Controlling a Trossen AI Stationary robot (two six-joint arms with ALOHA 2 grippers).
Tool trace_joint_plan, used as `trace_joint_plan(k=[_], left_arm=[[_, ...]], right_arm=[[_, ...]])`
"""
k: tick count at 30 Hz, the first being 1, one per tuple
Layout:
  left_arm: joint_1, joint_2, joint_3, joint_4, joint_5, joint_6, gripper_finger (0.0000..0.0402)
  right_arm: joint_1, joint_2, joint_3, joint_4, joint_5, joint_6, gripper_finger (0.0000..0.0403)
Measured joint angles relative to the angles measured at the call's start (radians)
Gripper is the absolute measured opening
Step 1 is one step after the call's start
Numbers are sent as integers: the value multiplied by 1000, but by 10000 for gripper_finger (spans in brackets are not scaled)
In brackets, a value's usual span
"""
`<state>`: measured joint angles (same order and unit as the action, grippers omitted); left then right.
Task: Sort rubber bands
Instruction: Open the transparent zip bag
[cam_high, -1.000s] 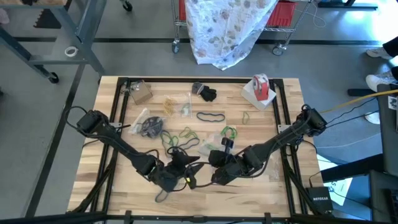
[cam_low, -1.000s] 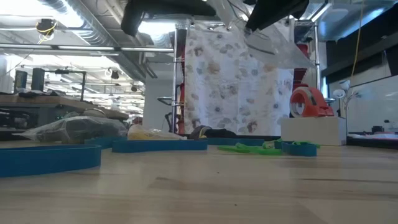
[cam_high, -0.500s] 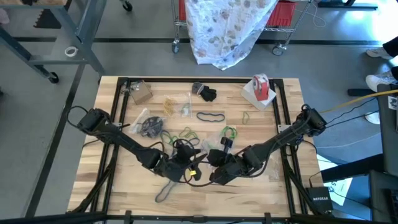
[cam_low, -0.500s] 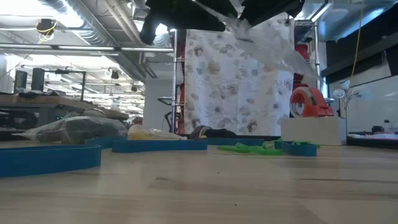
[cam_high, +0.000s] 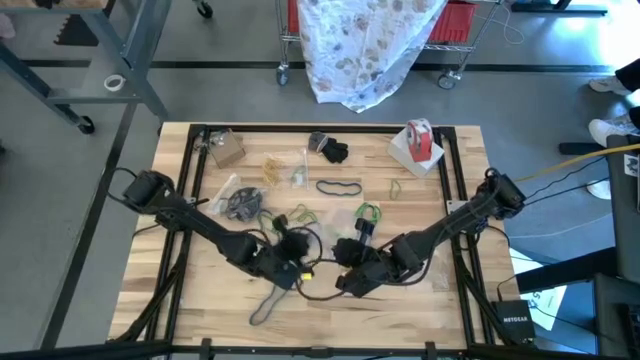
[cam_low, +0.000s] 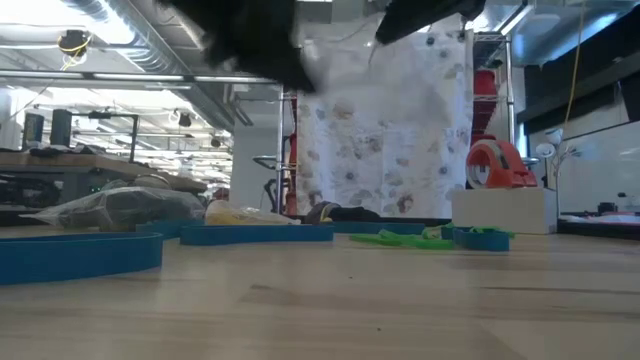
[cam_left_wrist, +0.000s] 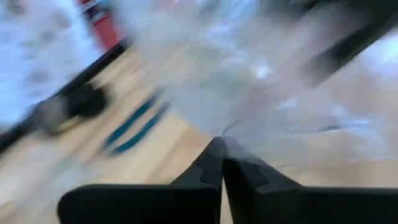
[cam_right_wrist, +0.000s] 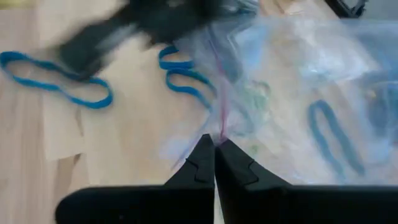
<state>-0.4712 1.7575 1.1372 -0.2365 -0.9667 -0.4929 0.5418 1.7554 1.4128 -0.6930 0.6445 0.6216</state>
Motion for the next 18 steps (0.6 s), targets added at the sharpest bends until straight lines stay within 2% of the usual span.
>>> trace_joint_plan(k=[2, 5, 10, 14, 18], left_arm=[[3, -31, -2, -174, -29, -94, 0], [-7, -77, 0, -284, -38, -171, 0], [-55, -122, -1, -263, 9, -175, 0], [-101, -122, -1, -250, 46, -209, 0], [-125, -123, -1, -264, 73, -259, 0]], right_arm=[[10, 0, 0, 0, -1, 0, 0], [9, 0, 0, 2, 1, 5, 0], [-7, 0, 0, 24, -3, 36, 0], [-17, 11, 1, 25, 0, 181, 3], [-34, 46, 1, 28, -35, 245, 38]])
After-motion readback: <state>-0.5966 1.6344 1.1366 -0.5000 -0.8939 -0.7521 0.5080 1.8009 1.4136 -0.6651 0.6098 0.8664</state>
